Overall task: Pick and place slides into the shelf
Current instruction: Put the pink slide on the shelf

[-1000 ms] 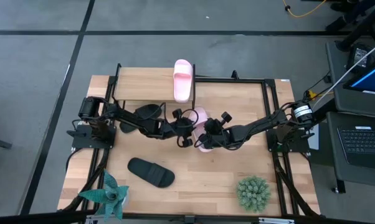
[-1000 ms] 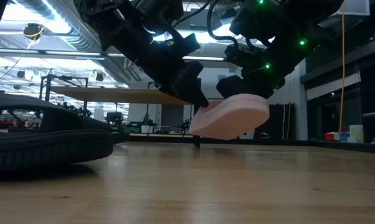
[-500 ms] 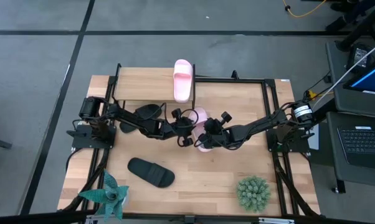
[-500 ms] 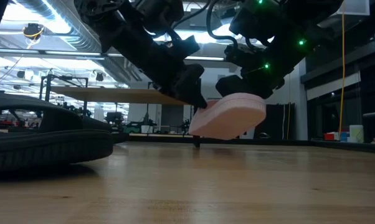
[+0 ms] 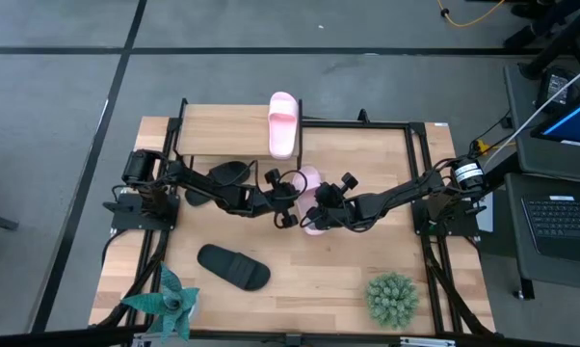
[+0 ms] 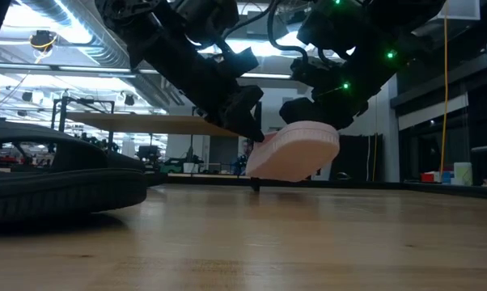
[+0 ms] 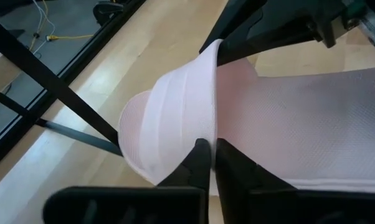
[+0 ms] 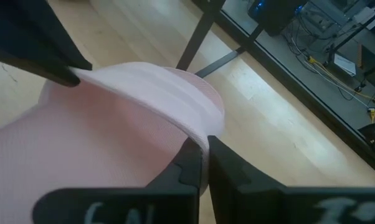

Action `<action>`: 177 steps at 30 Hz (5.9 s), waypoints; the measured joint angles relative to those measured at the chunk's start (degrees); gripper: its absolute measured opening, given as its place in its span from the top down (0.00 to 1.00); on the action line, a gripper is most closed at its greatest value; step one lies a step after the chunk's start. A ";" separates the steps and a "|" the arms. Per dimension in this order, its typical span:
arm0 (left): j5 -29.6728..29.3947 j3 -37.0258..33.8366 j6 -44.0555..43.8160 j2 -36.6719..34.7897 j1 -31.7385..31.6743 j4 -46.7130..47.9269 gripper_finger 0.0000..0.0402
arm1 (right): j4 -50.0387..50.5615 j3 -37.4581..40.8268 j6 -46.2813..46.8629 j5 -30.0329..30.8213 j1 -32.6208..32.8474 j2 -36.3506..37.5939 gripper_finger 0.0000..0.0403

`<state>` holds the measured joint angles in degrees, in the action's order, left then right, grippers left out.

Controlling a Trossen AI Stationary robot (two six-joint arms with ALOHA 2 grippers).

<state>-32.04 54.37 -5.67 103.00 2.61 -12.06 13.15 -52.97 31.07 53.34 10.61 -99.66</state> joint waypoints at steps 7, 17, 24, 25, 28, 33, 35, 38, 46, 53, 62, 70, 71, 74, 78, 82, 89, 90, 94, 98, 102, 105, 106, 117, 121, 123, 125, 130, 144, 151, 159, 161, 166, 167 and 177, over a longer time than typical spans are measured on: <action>-0.25 0.00 0.10 -0.03 -0.04 0.54 0.99 | -0.12 0.01 -0.11 -0.07 0.00 0.00 0.97; -0.27 0.04 1.63 -0.09 0.01 2.02 1.00 | -0.24 0.02 -0.90 -0.80 0.00 0.00 0.97; -0.49 0.03 4.56 -0.09 0.04 2.41 1.00 | -0.25 0.00 -1.92 -1.73 0.00 0.00 0.90; -0.52 0.00 4.76 -0.09 0.02 2.50 1.00 | -0.39 0.02 -2.33 -1.73 0.00 0.00 0.89; -0.69 -0.02 4.99 -0.09 -0.02 2.70 1.00 | -1.23 0.01 -3.44 -2.44 0.00 0.00 0.87; -1.07 -0.11 6.31 -0.07 -0.07 3.35 1.00 | -6.50 0.06 -9.28 -2.91 0.55 0.00 0.86; -2.09 -0.12 6.59 -0.16 -0.22 3.89 1.00 | -8.37 0.06 -11.28 -3.78 1.08 0.00 0.86; -4.13 -0.11 7.61 -0.63 -0.25 5.26 1.00 | -9.79 0.02 -13.08 -4.29 2.01 0.07 0.86; -4.61 -0.13 7.30 -3.64 0.37 8.76 1.00 | -10.07 -0.02 -14.49 -4.13 2.84 0.10 0.85; -5.14 -0.09 5.83 -4.95 2.28 10.21 1.00 | -10.86 -0.04 -16.42 -4.09 3.83 0.53 0.91; -4.62 -0.09 4.71 -5.46 4.69 9.09 1.00 | -8.53 -0.07 -16.52 -3.99 7.23 5.73 0.98; -5.07 -0.07 5.85 -8.70 7.36 8.62 1.00 | -1.35 -0.07 -12.69 3.21 11.19 9.82 0.99; -5.63 -0.07 5.86 -9.50 7.71 8.73 1.00 | 1.17 -0.07 -10.81 4.19 11.56 10.43 0.99; -8.07 -0.07 7.19 -11.95 8.95 8.65 1.00 | 8.42 -0.07 -3.76 5.42 12.31 12.09 0.99; -10.47 -0.07 9.78 -15.80 10.02 8.63 1.00 | 13.13 -0.07 1.96 5.53 12.37 12.42 0.99; -12.45 -0.07 12.13 -19.62 10.05 9.06 1.00 | 12.66 -0.07 1.90 5.40 12.35 11.95 1.00; -17.66 -0.07 17.49 -27.64 10.05 9.03 1.00 | 12.64 -0.07 1.92 4.62 12.35 11.96 1.00; -18.39 -0.07 18.25 -28.90 10.05 9.03 1.00 | 12.64 -0.07 1.92 4.55 12.35 11.96 1.00; -24.91 -0.06 21.45 -32.87 10.05 9.05 1.00 | 12.66 -0.07 1.92 4.46 12.33 11.96 0.99; -30.11 0.00 24.11 -34.71 9.14 11.26 1.00 | 12.63 0.08 1.92 4.40 12.28 11.67 0.99; -29.40 0.00 21.12 -35.68 6.24 16.40 1.00 | 10.68 2.06 1.81 3.27 11.79 11.69 1.00; -27.54 -0.03 17.50 -35.77 2.79 20.73 1.00 | 7.14 4.37 1.70 1.56 10.29 11.67 1.00; -27.33 -0.09 17.10 -35.87 1.67 21.38 1.00 | 5.37 5.38 1.24 0.82 9.68 11.67 1.00; -17.91 -0.04 17.79 -39.26 -11.91 23.36 1.00 | -22.54 15.23 -13.85 -9.28 3.58 11.67 1.00; -11.36 -0.04 18.63 -39.82 -17.54 24.31 1.00 | -32.84 19.40 -17.83 -11.42 2.35 11.67 1.00; -8.72 -0.04 18.65 -39.82 -20.42 25.02 1.00 | -36.19 21.52 -18.47 -11.92 1.80 11.67 1.00; -6.72 -0.04 18.69 -39.82 -23.25 25.56 1.00 | -38.68 23.19 -18.68 -12.06 1.39 11.67 1.00; -2.66 -0.04 19.65 -39.80 -29.37 25.61 1.00 | -40.89 25.80 -17.76 -12.07 0.40 11.67 1.00; 7.04 -0.07 19.44 -36.60 -37.85 25.07 1.00 | -41.26 26.29 -17.59 -12.09 0.37 11.67 1.00; 8.12 -0.09 19.46 -33.85 -38.53 25.08 1.00 | -41.22 26.27 -17.62 -12.09 0.37 11.67 1.00; 10.09 -0.09 19.32 -32.85 -38.51 25.31 1.00 | -41.17 26.25 -17.64 -12.10 0.37 11.67 1.00; 10.13 -0.09 19.33 -32.85 -38.51 25.34 1.00 | -41.15 26.25 -17.64 -12.09 0.37 11.67 1.00; 10.18 -0.09 19.34 -32.85 -38.51 26.47 1.00 | -41.13 26.25 -17.66 -12.11 0.37 11.67 1.00; 10.18 -0.09 19.34 -32.85 -38.51 26.41 1.00 | -41.13 26.25 -17.66 -12.11 0.37 11.67 1.00; 10.27 -0.09 21.13 -32.89 -38.49 26.05 1.00 | -41.13 26.23 -17.66 -12.11 0.37 11.67 1.00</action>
<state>-21.78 54.28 15.45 70.11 -35.88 13.99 -27.99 -26.74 13.41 41.23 10.98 -87.99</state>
